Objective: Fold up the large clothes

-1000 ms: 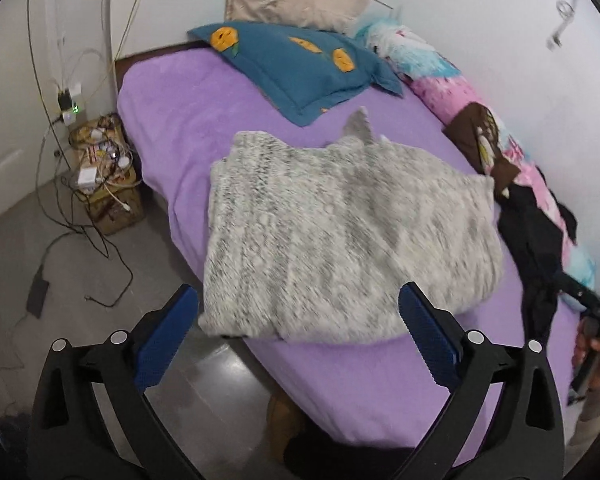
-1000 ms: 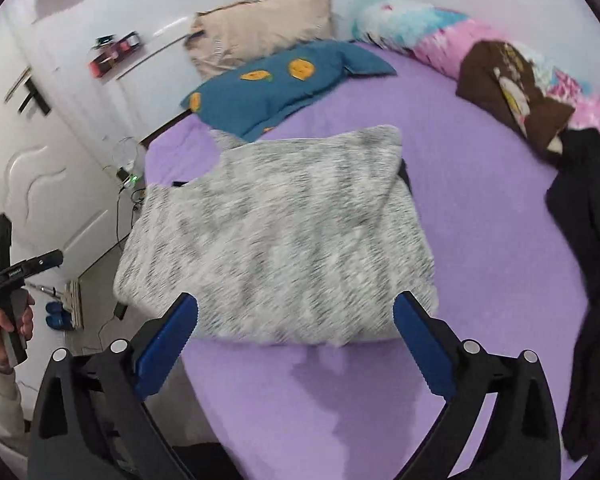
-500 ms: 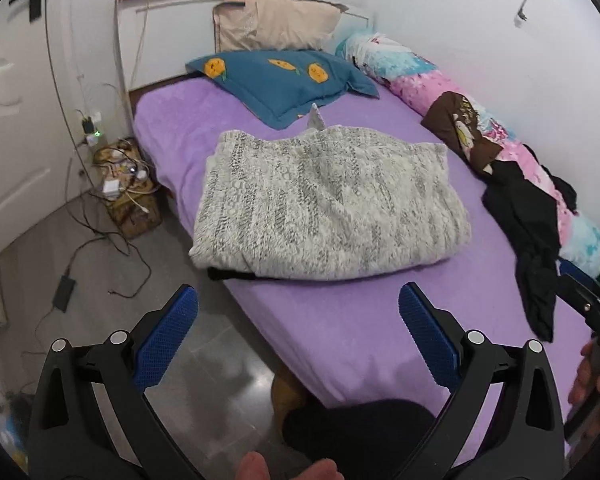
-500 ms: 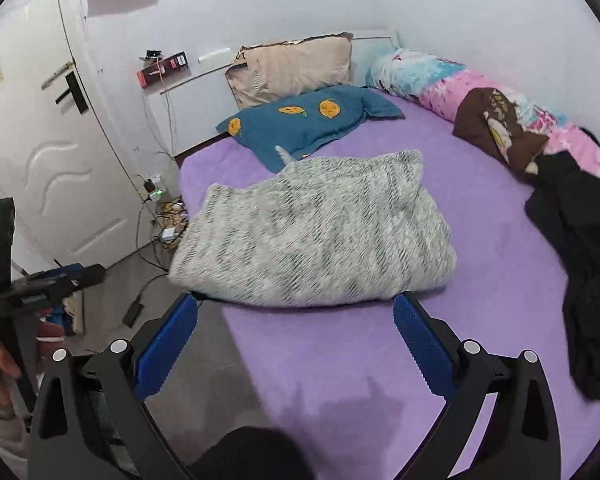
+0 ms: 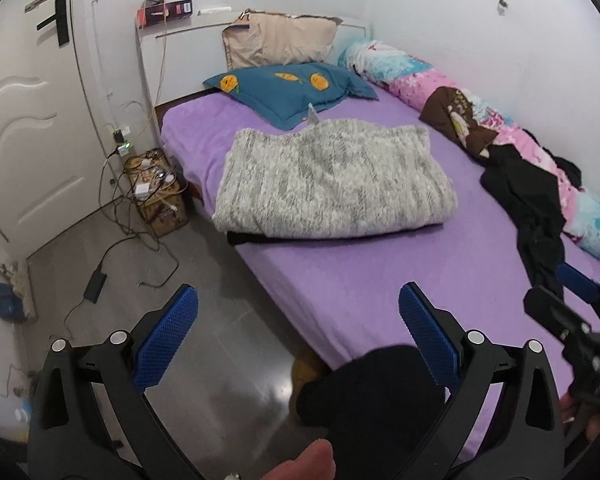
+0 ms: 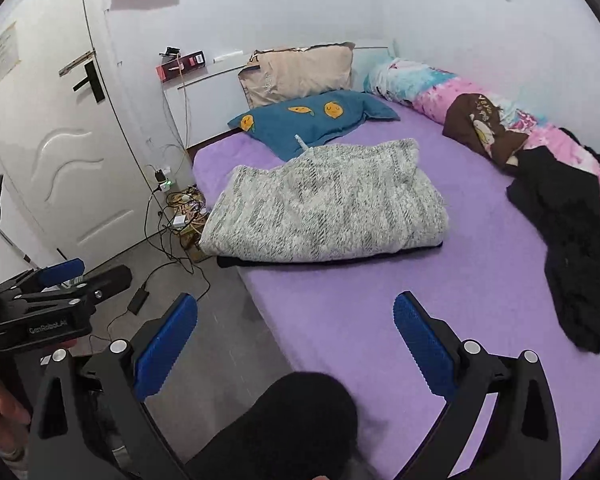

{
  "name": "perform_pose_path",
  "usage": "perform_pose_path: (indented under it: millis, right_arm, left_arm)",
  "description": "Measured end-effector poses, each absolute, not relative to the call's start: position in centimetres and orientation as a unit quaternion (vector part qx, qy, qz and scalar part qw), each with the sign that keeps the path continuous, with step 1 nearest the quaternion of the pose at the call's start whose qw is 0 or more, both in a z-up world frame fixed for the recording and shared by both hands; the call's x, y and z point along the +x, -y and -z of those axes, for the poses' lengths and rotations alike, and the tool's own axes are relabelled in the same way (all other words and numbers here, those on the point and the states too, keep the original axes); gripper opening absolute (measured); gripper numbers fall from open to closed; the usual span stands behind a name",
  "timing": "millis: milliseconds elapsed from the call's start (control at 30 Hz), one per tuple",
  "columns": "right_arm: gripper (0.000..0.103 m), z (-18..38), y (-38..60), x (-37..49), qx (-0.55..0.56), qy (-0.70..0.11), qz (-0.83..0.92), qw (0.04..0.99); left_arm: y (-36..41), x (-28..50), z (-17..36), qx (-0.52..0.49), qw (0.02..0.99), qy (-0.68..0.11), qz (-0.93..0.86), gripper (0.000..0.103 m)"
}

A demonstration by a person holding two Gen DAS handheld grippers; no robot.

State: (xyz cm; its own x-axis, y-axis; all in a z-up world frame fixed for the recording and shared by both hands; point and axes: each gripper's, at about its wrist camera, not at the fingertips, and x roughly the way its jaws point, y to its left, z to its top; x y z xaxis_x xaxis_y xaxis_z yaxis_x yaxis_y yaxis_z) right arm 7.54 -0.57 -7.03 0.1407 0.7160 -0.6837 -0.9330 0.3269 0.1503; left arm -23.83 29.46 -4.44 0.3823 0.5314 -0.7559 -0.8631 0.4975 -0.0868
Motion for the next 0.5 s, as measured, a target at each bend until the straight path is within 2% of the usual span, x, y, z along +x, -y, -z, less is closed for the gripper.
perform_pose_path:
  millis: [233,500]
  right_arm:
    - [0.097,7.0,2.5,5.0,-0.154,-0.333,-0.547,0.753]
    - [0.097,6.3,3.5,4.6,-0.149,-0.318,-0.529,0.773]
  left_arm:
    - [-27.1,-24.2,5.0,-0.238,0.788,-0.354,-0.444,0.097]
    - [-25.5,-24.6,3.4,-0.212,0.802,-0.332,-0.448,0.097]
